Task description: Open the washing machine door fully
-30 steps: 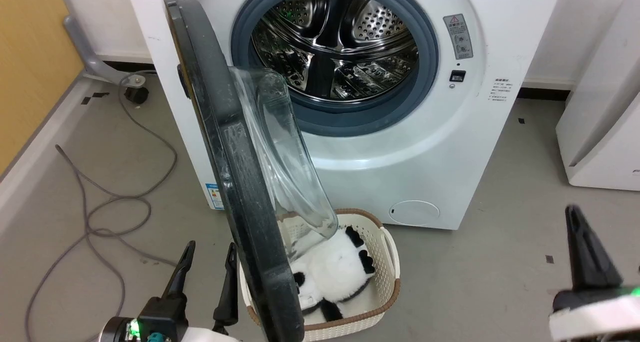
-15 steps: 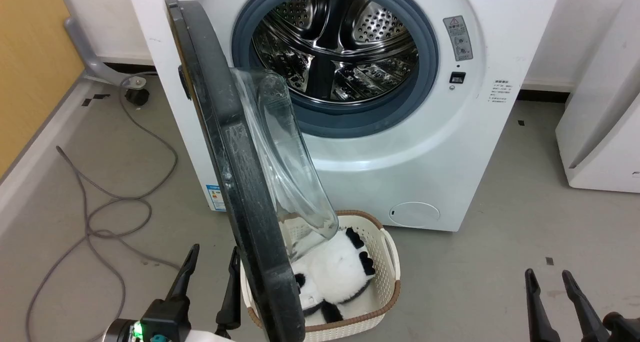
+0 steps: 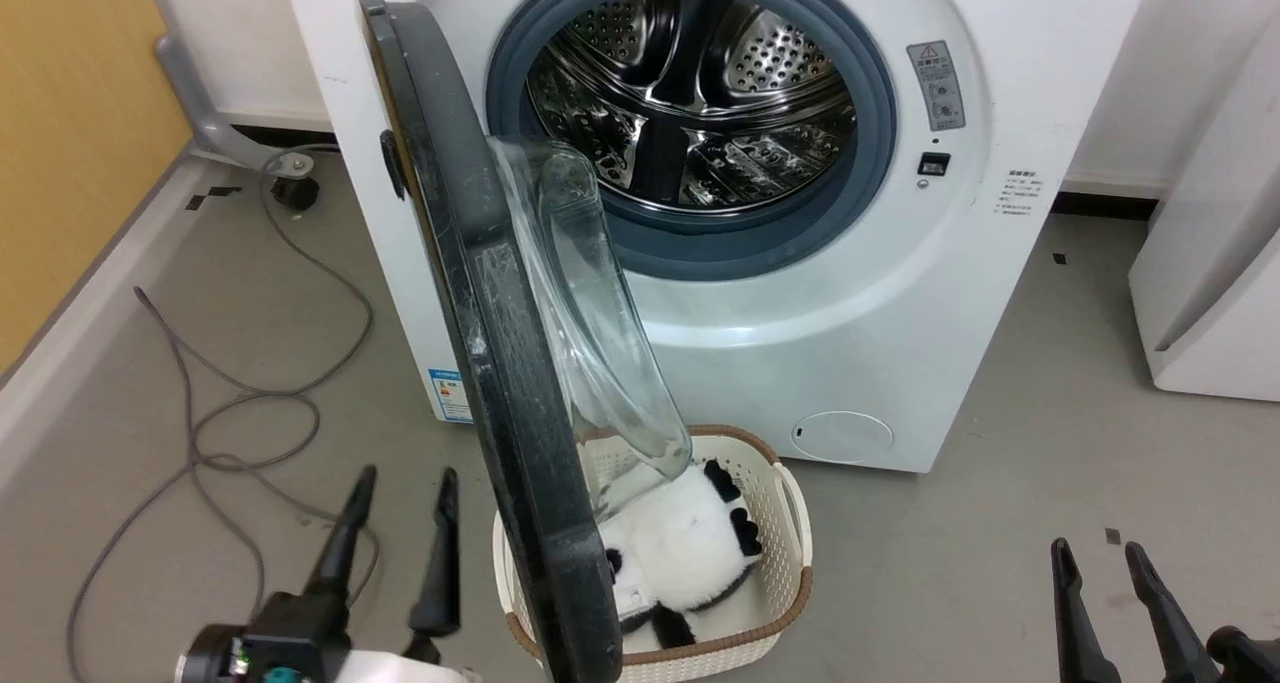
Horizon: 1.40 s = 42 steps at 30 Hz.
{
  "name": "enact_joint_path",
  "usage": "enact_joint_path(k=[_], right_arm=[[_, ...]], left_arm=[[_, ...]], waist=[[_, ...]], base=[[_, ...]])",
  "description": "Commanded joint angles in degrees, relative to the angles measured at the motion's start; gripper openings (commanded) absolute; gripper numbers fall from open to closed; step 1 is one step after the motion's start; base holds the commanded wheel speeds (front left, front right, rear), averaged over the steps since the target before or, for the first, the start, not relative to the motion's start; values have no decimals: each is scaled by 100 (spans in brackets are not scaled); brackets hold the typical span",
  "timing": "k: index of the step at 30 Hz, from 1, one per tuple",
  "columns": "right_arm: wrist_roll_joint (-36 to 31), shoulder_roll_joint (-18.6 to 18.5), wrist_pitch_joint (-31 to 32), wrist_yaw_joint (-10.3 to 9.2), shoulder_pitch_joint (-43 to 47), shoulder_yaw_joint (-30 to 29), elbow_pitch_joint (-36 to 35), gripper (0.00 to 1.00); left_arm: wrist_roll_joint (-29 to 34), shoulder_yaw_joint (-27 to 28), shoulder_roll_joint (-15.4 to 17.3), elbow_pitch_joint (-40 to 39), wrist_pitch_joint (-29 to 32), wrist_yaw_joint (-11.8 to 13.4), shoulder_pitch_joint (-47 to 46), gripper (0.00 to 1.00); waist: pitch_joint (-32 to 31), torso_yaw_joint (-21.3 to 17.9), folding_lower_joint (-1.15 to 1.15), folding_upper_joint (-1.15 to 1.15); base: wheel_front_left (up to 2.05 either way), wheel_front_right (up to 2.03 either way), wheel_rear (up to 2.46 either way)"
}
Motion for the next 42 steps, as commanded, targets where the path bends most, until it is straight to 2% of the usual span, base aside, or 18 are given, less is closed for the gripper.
enact_joint_path(k=[1,2,9,16,23,28,42], right_arm=[[28,9,-41,3,-32,1,16,100],[30,12,-43,3,-30,-1,23,100],[42,42,-48,3,-33,-22,78,100],[174,24,-49,3,-51,173,92,100],[264,-29,-49,3,-66,244,145,100],[341,-61,-50,3,-56,238,140,100],[426,-19,-50,3,-105,243,215,100]], left_arm=[[-22,86,4,-267,-30,-23,-17,5],[4,120,4,-405,-30,-26,-34,0],[120,288,4,-1634,-30,142,-312,0],[112,329,4,-2481,-30,240,-788,0],[-263,242,4,-2974,-31,224,-1201,0],[-251,-134,9,-2922,18,82,-1143,0],[-380,-1695,60,-2600,2228,-299,-693,0]], waist=[[-10,20,0,0],[-13,27,0,0],[-30,59,0,0],[-42,46,0,0],[-85,-5,0,0],[-104,-11,0,0],[-45,91,0,0]], base=[[0,0,0],[0,0,0],[0,0,0],[0,0,0],[0,0,0],[0,0,0],[0,0,0]])
